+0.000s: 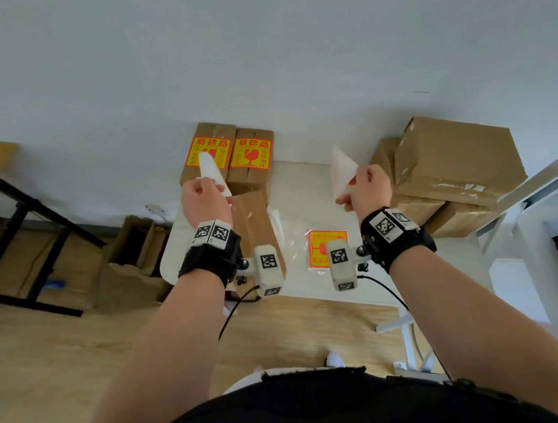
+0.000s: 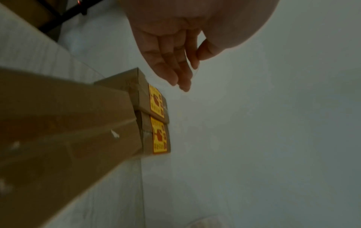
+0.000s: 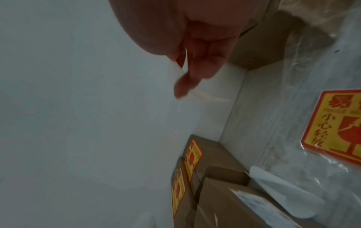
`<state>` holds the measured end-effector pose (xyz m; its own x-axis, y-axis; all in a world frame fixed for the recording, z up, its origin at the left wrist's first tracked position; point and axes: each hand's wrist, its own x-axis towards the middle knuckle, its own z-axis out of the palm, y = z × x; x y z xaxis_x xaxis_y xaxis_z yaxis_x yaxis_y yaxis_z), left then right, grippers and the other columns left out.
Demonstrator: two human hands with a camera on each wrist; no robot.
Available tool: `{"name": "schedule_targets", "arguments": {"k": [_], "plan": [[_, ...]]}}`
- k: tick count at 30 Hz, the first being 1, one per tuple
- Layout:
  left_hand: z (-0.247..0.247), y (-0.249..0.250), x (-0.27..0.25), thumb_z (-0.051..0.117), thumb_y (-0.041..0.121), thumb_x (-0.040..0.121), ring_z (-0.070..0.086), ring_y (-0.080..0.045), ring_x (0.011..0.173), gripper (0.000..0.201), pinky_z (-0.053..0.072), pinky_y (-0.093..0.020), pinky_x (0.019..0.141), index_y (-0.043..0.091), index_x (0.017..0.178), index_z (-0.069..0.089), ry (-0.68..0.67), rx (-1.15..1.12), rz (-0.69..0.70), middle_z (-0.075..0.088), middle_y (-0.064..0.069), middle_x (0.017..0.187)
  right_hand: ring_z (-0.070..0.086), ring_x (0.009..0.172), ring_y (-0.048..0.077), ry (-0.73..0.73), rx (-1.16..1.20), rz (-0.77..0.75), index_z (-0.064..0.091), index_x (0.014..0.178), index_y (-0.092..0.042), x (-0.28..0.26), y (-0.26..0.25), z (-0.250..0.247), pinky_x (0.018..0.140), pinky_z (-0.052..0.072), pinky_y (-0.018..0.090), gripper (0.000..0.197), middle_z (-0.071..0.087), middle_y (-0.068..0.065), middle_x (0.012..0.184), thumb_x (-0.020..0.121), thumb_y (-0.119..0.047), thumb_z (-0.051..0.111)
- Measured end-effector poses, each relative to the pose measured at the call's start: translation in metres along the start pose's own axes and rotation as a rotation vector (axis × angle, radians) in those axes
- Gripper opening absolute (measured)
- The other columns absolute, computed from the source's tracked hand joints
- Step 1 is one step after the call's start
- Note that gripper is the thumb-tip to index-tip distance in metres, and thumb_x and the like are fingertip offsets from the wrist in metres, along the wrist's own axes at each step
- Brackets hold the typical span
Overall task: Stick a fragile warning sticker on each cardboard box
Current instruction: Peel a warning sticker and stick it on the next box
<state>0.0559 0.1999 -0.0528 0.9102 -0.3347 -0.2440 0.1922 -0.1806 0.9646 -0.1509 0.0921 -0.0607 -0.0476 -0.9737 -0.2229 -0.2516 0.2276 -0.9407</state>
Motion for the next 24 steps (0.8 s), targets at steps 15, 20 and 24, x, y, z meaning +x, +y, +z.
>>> {"name": "schedule_targets", "arguments": {"k": [15,20,24], "plan": [[-0.047,-0.084,0.057,0.059,0.018,0.095,0.073,-0.023,0.072,0.019,0.062,-0.040,0.072,0.004,0.092,0.071,-0.340,0.431,-0.273,0.074,-0.008,0.091,0.072,0.092,0.019,-0.275,0.025,-0.070,0.054,0.084,-0.020,-0.031,0.034,0.075,0.078,0.059,0.037,0.018,0.067,0.007,0.098,0.101,-0.020,0.048],[-0.045,-0.086,0.059,0.064,0.025,0.093,0.073,-0.023,0.077,0.013,0.061,-0.039,0.077,0.013,0.091,0.071,-0.349,0.520,-0.207,0.074,-0.007,0.091,0.071,0.091,0.019,-0.295,-0.029,-0.093,0.061,0.079,-0.024,-0.040,0.041,0.081,0.084,0.059,0.045,0.015,0.070,0.007,0.093,0.093,-0.024,0.061],[-0.050,-0.087,0.064,0.066,0.030,0.089,0.071,-0.027,0.091,0.020,0.056,-0.038,0.089,0.015,0.097,0.076,-0.328,0.613,-0.142,0.076,-0.009,0.091,0.071,0.087,0.018,-0.335,-0.132,-0.159,0.065,0.080,-0.033,-0.046,0.042,0.082,0.082,0.057,0.041,0.006,0.071,-0.009,0.091,0.080,-0.034,0.071]]}}
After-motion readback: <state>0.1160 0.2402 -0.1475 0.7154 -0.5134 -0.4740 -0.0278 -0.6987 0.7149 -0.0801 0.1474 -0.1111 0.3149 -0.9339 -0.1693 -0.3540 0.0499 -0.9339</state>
